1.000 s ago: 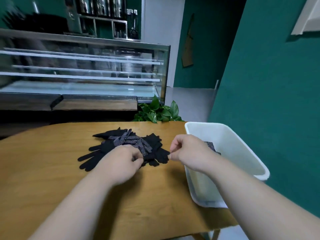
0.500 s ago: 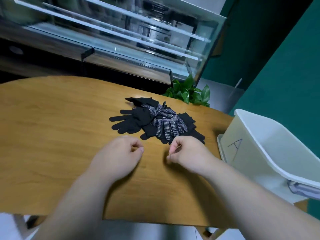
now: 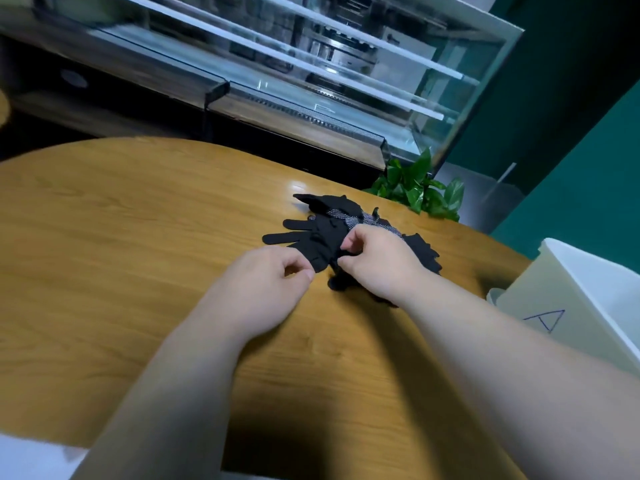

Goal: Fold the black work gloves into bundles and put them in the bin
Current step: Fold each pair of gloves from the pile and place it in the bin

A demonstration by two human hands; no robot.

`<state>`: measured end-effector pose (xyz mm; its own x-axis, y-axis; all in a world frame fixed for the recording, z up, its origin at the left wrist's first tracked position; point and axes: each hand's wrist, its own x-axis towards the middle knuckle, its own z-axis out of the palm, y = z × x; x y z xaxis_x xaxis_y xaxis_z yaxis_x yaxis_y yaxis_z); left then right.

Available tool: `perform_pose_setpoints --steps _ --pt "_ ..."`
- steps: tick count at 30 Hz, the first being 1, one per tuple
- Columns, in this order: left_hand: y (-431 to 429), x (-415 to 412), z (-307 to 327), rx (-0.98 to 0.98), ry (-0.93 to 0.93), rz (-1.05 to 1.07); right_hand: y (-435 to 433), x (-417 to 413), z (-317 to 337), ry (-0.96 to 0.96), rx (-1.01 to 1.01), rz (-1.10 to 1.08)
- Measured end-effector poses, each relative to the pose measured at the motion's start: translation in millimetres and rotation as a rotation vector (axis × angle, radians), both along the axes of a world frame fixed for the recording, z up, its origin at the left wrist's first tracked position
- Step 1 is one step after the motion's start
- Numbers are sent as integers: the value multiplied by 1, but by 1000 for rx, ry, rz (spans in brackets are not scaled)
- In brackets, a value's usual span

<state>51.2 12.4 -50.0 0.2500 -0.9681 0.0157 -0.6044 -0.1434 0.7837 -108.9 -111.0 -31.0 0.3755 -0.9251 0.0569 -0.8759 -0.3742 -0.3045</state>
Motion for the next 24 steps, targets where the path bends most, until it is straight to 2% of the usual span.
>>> perform_pose_setpoints --steps 6,11,14,18,24 --pt "-2 3 -1 -19 -5 -5 -24 29 -13 70 -67 13" --pt "-3 5 -2 -43 -3 -2 -33 36 -19 258 -89 -58" --pt "-4 6 -2 -45 -6 -2 -36 37 -19 296 -109 -91" --pt "-3 7 0 -52 19 2 -39 29 -9 235 -82 -91" --pt "-1 5 4 -81 78 -10 -20 4 34 -14 -134 -42"
